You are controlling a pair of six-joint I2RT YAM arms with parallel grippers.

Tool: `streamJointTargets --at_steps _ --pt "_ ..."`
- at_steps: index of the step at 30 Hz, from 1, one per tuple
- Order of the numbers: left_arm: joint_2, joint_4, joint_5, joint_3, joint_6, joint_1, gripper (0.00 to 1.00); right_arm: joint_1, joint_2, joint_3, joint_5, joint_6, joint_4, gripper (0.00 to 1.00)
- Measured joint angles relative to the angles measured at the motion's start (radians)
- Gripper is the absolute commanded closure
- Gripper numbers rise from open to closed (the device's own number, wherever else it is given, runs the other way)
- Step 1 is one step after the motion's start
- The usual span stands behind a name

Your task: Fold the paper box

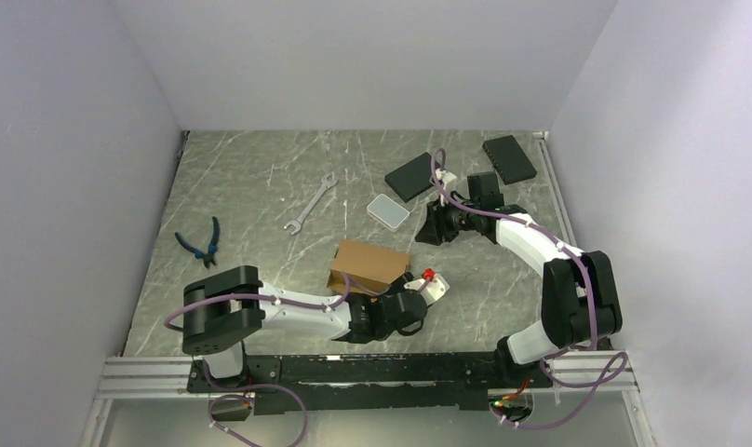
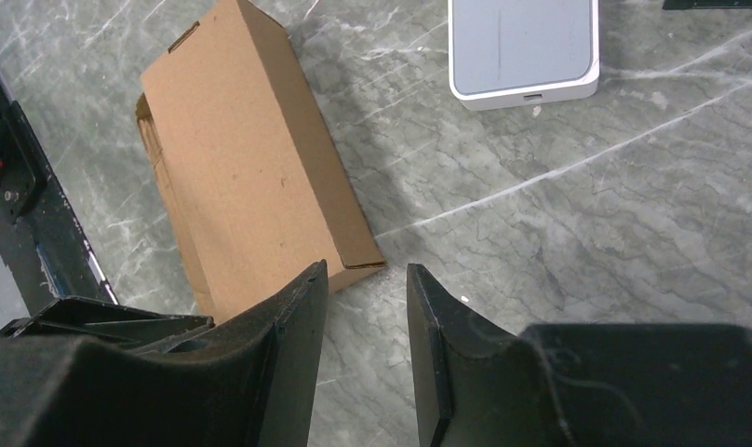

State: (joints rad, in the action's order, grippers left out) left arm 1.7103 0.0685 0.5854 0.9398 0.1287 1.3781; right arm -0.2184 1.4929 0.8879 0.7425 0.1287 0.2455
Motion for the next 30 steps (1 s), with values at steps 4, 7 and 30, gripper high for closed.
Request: streamJointTargets --at_steps 4,7,30 --pt "-0.005 -0.025 0.001 -0.004 0.044 0.001 0.65 0.0 0.0 0.0 -0.002 0.0 0.0 0.62" --pt "-0.075 -0.042 0.003 -0.056 0.124 0.002 0.75 0.0 0.0 0.0 -0.013 0.002 -0.001 0.81" --pt "-0.359 -0.276 -0.074 -0.276 0.932 -0.215 1.0 -0.159 0.161 0.059 -0.271 0.092 0.024 1.0"
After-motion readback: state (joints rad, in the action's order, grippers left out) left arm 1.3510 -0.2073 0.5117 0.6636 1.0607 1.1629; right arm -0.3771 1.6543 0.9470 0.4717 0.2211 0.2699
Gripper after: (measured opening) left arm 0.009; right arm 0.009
